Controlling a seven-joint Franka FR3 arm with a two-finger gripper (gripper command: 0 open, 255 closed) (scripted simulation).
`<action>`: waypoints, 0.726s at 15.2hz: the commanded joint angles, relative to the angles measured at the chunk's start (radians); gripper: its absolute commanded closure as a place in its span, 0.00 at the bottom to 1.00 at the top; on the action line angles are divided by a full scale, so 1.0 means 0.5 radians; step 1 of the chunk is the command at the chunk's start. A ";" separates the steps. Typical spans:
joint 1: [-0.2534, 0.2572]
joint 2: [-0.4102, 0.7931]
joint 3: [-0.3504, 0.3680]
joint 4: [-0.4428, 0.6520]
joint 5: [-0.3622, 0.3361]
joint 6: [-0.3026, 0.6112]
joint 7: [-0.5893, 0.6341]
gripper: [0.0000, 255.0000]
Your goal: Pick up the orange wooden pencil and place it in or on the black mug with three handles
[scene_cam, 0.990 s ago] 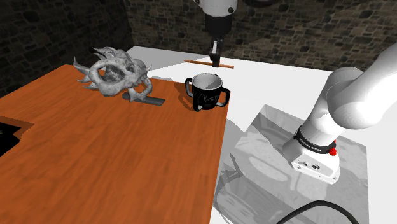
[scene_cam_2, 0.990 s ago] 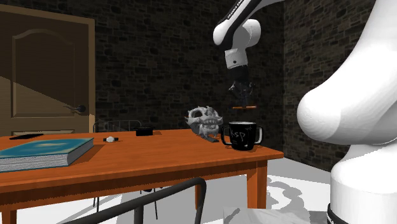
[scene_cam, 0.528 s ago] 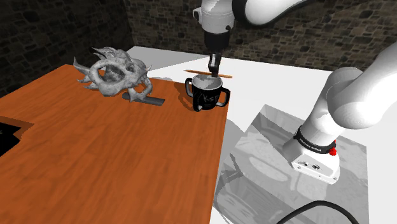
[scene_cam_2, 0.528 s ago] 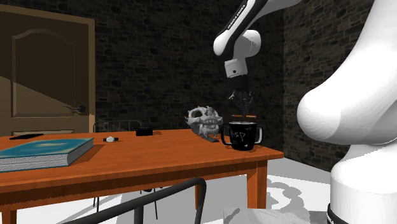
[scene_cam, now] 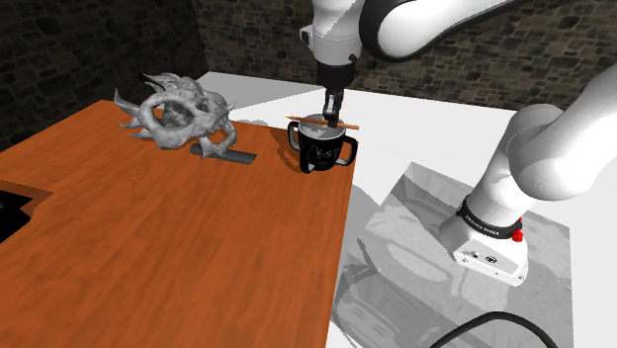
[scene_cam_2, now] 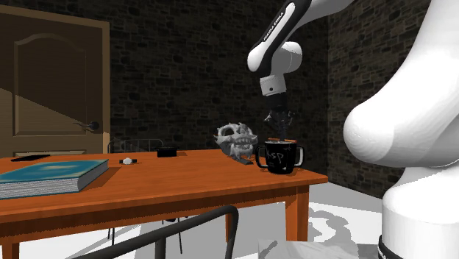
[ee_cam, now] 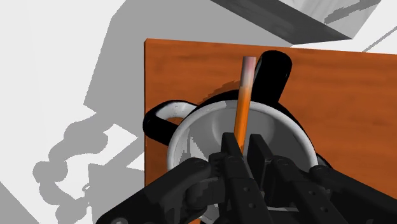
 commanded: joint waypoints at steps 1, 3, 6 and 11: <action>0.000 0.003 0.000 -0.003 0.000 0.003 0.001 1.00; 0.000 0.003 0.000 -0.003 0.000 0.003 0.001 1.00; 0.000 0.004 0.000 -0.003 0.000 0.004 0.001 0.00; 0.006 -0.012 0.004 0.051 0.010 -0.067 -0.005 0.00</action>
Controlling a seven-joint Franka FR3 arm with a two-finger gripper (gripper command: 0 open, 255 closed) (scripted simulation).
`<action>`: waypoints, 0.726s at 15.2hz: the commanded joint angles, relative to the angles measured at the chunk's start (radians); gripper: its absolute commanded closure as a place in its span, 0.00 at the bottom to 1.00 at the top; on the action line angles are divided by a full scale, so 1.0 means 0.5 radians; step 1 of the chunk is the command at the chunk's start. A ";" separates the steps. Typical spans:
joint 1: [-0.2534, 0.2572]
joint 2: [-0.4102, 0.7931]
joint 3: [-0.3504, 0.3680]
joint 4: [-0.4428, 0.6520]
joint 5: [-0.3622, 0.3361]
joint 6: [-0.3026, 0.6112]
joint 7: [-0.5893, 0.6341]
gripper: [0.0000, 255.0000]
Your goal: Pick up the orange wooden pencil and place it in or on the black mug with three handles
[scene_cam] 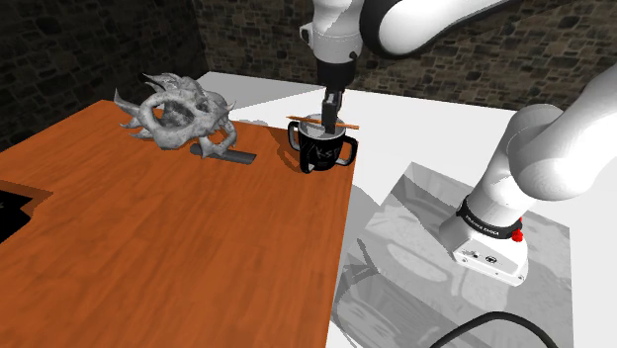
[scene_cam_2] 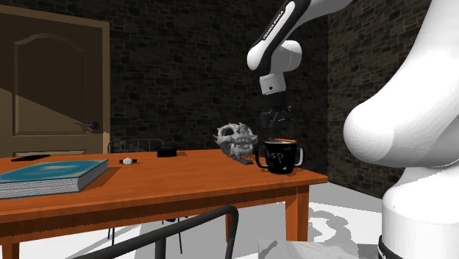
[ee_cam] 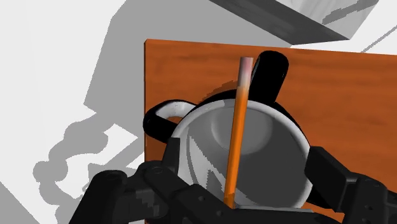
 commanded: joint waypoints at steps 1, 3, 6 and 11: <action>0.008 -0.018 0.006 0.091 0.013 -0.110 -0.008 0.00; 0.015 -0.033 0.013 0.197 0.025 -0.232 -0.014 0.00; 0.015 -0.034 0.013 0.197 0.025 -0.232 -0.014 0.00; 0.015 -0.033 0.013 0.197 0.025 -0.232 -0.014 0.00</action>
